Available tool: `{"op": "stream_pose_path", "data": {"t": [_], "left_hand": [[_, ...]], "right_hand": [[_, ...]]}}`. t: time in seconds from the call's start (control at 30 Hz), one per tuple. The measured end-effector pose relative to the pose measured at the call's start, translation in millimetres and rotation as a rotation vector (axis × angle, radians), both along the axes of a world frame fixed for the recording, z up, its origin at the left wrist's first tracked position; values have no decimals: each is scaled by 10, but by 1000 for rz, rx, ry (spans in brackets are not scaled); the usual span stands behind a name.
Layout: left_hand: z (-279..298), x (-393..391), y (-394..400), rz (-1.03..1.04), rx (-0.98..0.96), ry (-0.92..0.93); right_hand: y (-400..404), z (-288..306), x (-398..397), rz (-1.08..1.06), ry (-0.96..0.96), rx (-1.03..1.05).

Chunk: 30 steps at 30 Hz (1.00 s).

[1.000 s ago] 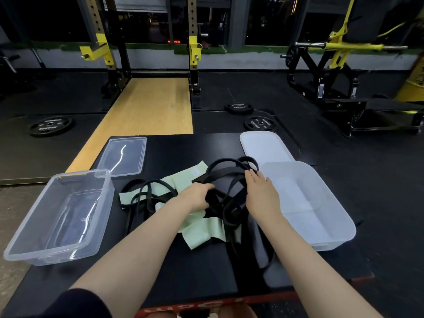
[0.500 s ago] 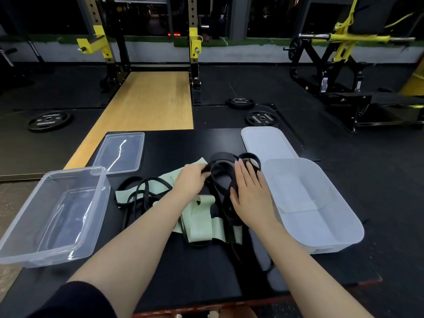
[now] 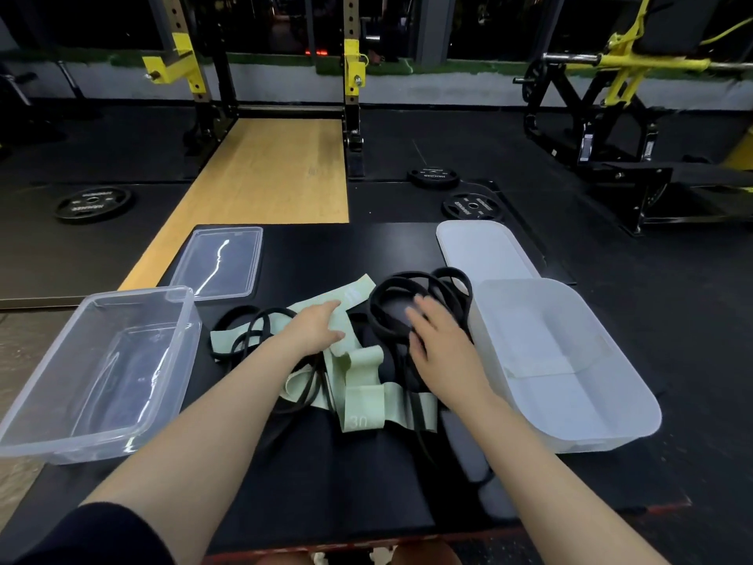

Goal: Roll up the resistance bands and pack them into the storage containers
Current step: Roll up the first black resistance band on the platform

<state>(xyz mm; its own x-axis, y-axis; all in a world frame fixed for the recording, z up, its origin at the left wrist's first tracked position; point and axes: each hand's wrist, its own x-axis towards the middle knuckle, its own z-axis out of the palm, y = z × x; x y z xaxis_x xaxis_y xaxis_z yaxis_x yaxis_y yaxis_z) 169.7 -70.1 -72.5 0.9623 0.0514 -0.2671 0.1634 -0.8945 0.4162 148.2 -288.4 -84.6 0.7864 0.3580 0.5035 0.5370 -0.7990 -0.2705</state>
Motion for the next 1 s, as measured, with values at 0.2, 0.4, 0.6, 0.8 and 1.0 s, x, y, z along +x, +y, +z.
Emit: {"op": "stream_pose_path", "data": {"t": [0.2,0.4,0.6,0.8,1.0], "left_hand": [[-94,-290,73,-142,228,70],[-124,-391,49,-176,336,33],[-155,-466,144,-89,375,-35],[-163,-498,301,-44,438,-109],[-139,-515,293,171,126,-218]], "right_hand": [[237,-185,-146,144,1,-137],[226,-214,-165,-80,68,-233],[111,-95,-119,-195,41,-267],[67,-155,-96,-226,27,-253],[89,-221,-125,-199,79,-223]]}}
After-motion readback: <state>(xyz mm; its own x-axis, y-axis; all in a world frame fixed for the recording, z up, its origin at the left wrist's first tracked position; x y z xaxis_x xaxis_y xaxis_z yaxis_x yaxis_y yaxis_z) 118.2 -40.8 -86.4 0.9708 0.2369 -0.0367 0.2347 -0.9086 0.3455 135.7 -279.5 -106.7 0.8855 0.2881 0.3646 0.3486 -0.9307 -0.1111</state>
